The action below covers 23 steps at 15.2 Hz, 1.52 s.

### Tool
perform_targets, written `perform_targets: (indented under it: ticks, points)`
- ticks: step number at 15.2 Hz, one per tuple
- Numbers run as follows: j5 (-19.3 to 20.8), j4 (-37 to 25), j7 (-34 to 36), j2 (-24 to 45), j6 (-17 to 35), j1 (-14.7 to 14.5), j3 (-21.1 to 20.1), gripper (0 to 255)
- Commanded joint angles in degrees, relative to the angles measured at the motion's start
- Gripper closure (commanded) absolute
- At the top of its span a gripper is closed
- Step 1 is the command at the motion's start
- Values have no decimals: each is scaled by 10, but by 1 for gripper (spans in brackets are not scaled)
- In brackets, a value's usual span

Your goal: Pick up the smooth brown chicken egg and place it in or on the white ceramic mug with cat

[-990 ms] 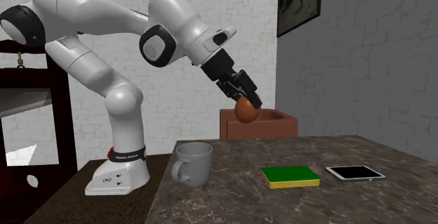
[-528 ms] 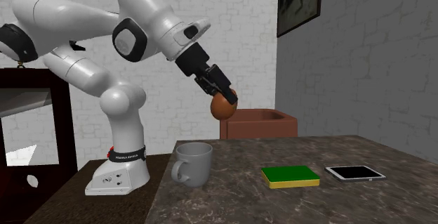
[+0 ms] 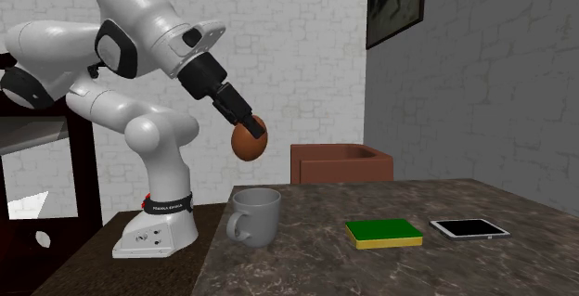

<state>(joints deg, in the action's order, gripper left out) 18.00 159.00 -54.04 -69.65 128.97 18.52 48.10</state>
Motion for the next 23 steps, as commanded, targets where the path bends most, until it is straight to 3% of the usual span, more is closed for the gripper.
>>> perform_targets:
  ticks: [1,14,21,22,23]
  points:
    - [6,9,-8,-1,6,6,11,255]
    - [51,74,-49,33,95,22,93,255]
    - [51,74,-49,33,95,22,93,255]
    - [51,74,-49,33,95,22,93,0]
    - [51,74,-49,33,95,22,93,0]
